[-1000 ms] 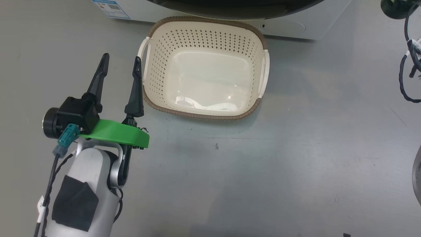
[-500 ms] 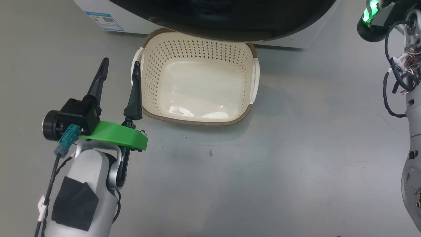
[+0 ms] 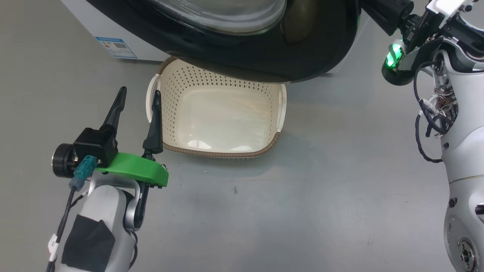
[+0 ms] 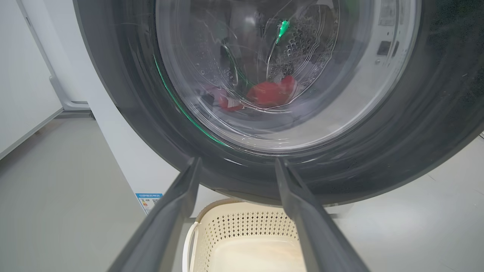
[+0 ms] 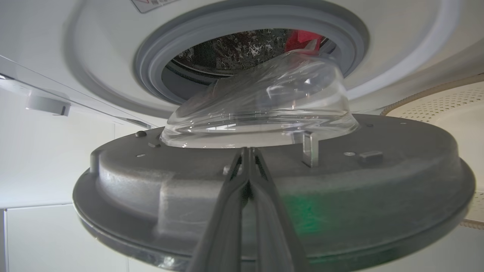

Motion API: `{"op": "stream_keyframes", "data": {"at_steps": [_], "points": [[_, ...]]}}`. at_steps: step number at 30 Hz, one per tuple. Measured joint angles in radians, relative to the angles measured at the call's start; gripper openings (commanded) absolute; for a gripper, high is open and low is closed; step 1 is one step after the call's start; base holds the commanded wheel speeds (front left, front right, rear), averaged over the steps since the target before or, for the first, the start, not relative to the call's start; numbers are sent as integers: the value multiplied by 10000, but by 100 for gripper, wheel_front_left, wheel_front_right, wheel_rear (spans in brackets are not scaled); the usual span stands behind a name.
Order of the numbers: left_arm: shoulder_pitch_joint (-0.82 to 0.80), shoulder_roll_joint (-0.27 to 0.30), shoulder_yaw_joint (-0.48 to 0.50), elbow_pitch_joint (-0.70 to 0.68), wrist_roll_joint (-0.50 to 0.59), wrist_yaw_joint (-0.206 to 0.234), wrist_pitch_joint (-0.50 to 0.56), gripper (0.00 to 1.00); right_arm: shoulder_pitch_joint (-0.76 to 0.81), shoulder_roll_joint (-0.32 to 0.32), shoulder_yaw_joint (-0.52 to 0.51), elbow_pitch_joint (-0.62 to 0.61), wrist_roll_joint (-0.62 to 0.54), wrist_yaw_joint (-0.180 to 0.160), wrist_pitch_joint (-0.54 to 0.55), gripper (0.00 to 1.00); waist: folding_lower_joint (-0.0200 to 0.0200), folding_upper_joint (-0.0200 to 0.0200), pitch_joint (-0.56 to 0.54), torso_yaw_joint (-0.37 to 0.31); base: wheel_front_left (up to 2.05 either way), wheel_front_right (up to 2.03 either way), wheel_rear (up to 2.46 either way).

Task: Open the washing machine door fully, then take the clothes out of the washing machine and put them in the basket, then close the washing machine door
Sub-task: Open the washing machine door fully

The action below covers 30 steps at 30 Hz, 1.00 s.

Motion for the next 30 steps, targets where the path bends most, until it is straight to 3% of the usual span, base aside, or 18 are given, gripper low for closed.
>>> {"op": "stream_keyframes", "data": {"at_steps": [17, 30], "points": [[837, 25, 165, 443, 104, -115, 2, 100, 1836, 362, 673, -999, 261, 0, 815, 0, 0, 0, -1275, -230, 0, 0, 0], [1337, 17, 6, 706, 100, -115, 2, 100, 3069, 453, 1246, -1492, 433, 0, 1104, 0, 0, 0, -2217, 19, 0, 0, 0]]}}
